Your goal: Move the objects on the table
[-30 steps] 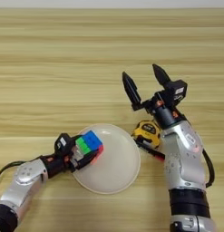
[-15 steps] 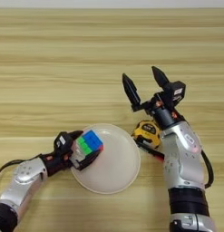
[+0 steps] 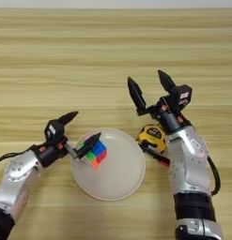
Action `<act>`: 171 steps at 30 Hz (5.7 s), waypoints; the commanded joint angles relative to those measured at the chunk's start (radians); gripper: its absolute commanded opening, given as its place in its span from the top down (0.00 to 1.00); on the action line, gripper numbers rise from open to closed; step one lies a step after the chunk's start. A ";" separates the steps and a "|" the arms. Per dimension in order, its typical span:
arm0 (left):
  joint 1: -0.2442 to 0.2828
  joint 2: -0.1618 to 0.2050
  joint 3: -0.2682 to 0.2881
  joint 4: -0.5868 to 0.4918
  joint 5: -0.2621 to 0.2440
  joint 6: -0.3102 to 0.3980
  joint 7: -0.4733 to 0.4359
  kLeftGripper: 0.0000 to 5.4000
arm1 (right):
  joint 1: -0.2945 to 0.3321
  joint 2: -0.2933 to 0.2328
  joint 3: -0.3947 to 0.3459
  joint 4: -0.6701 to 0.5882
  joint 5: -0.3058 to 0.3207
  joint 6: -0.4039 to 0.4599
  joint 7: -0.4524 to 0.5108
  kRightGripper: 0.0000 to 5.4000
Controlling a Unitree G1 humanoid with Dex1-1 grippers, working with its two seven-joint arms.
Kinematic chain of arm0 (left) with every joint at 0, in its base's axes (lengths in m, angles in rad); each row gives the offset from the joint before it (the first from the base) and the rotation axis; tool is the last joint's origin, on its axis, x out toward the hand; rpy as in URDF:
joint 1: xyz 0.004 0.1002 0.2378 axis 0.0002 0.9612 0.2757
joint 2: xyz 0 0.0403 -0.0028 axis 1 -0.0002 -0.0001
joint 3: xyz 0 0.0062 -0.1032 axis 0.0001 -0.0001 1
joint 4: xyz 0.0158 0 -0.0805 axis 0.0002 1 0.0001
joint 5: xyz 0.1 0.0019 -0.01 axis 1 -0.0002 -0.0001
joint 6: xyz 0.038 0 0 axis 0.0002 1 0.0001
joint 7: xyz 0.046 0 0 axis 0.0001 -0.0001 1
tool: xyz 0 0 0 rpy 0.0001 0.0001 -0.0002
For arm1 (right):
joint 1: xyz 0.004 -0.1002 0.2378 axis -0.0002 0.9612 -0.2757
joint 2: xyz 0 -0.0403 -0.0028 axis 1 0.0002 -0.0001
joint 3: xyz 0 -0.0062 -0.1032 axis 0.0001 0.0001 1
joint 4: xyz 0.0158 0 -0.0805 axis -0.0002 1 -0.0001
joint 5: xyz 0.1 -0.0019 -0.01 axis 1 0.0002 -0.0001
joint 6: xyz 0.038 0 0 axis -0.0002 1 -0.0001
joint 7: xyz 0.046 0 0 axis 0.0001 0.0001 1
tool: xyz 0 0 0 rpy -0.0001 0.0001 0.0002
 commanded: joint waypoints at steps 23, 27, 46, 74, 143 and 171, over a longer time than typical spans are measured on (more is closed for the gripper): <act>-0.184 0.105 0.288 0.341 -0.031 -0.166 0.174 0.00 | -0.023 -0.035 -0.013 0.014 -0.018 -0.020 0.013 0.00; -0.220 0.114 0.319 0.438 -0.027 -0.226 0.212 0.00 | -0.017 -0.040 0.004 0.021 -0.042 -0.038 0.019 0.00; -0.297 0.103 0.402 0.614 -0.031 -0.342 0.274 0.00 | -0.012 -0.041 0.024 0.038 -0.051 -0.044 0.032 0.00; -0.295 0.086 0.371 0.612 0.013 -0.354 0.331 0.00 | 0.051 -0.056 0.089 -0.058 -0.067 -0.043 0.089 0.00; -0.322 0.078 0.385 0.644 0.009 -0.352 0.341 0.00 | 0.048 -0.104 0.487 0.303 -0.553 -0.037 -0.001 0.00; -0.333 0.071 0.387 0.680 0.013 -0.358 0.347 0.00 | -0.017 -0.083 0.458 0.429 -0.540 -0.124 0.003 0.37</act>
